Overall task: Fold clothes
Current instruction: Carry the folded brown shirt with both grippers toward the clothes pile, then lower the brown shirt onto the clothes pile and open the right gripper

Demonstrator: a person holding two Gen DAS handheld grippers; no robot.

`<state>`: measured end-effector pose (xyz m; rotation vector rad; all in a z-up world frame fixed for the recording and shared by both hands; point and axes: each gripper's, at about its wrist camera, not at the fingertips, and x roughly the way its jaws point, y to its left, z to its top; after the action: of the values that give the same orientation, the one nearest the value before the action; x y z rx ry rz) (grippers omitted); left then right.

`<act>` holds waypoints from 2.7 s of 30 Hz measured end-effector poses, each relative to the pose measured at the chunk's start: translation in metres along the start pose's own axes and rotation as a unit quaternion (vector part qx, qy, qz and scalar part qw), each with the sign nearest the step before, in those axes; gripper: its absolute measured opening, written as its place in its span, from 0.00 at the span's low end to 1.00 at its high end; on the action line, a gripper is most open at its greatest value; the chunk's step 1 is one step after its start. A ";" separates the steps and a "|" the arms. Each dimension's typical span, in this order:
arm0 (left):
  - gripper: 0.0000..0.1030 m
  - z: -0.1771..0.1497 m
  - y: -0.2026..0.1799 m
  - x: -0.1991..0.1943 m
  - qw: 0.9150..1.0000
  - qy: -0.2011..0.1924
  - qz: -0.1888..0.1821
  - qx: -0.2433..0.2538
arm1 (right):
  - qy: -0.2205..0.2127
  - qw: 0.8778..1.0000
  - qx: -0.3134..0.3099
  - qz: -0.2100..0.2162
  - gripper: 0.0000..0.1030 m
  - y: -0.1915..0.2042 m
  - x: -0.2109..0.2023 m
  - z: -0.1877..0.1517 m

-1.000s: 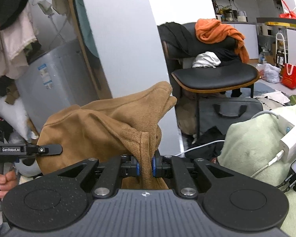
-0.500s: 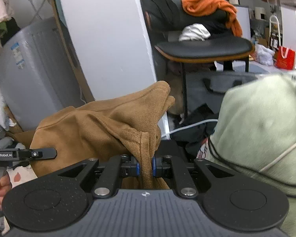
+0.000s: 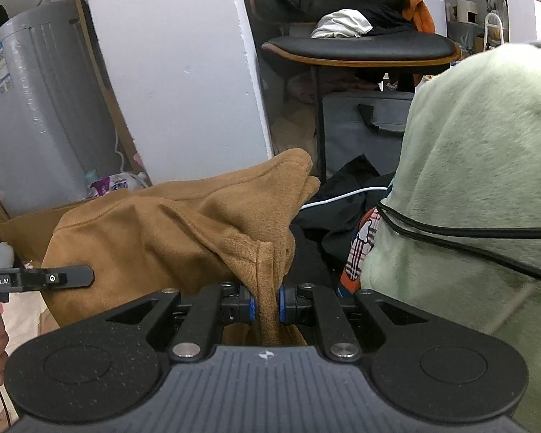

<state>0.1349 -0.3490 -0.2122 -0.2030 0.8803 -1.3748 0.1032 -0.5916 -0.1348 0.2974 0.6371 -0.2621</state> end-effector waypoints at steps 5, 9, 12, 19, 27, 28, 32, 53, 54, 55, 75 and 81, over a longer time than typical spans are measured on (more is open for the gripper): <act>0.06 0.005 0.017 0.018 1.000 0.005 0.006 0.000 | 0.011 1.000 -0.001 -0.009 0.11 -0.005 0.033 -0.001; 0.06 0.013 0.034 0.034 1.000 0.012 0.011 -0.003 | 0.018 1.000 -0.005 -0.014 0.11 -0.008 0.056 -0.002; 0.06 0.018 0.047 0.044 1.000 0.016 0.016 -0.008 | 0.028 0.999 -0.002 -0.017 0.11 -0.012 0.069 -0.002; 0.06 0.030 0.077 0.068 0.999 0.019 0.032 -0.021 | 0.046 0.999 0.000 -0.030 0.11 -0.019 0.106 0.001; 0.05 0.042 0.105 0.094 0.998 0.024 0.058 -0.028 | 0.059 0.997 0.013 -0.041 0.11 -0.026 0.158 0.008; 0.05 0.043 0.108 0.097 0.997 0.024 0.062 -0.030 | 0.063 0.997 0.015 -0.042 0.11 -0.027 0.164 0.008; 0.05 0.045 0.128 0.109 0.995 0.020 0.075 -0.064 | 0.076 0.996 0.005 -0.047 0.11 -0.028 0.190 0.011; 0.23 0.034 0.190 0.153 0.982 0.052 0.096 -0.152 | 0.112 0.989 -0.072 -0.071 0.30 -0.033 0.239 0.026; 0.25 0.032 0.192 0.156 0.981 0.055 0.092 -0.164 | 0.113 0.988 -0.071 -0.071 0.30 -0.033 0.238 0.026; 0.25 0.031 0.195 0.159 0.979 0.058 0.087 -0.177 | 0.115 0.988 -0.073 -0.072 0.30 -0.032 0.239 0.025; 0.07 0.047 0.183 0.148 0.985 0.009 0.135 -0.105 | 0.141 0.982 -0.051 -0.111 0.21 -0.041 0.322 0.030; 0.13 0.052 0.177 0.136 0.986 0.014 0.135 -0.094 | 0.095 0.989 -0.047 -0.099 0.21 -0.042 0.307 0.047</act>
<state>0.2960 -0.4490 -0.3411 -0.2012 1.0237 -1.0450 0.3520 -0.6922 -0.2962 0.1698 0.8661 -0.3957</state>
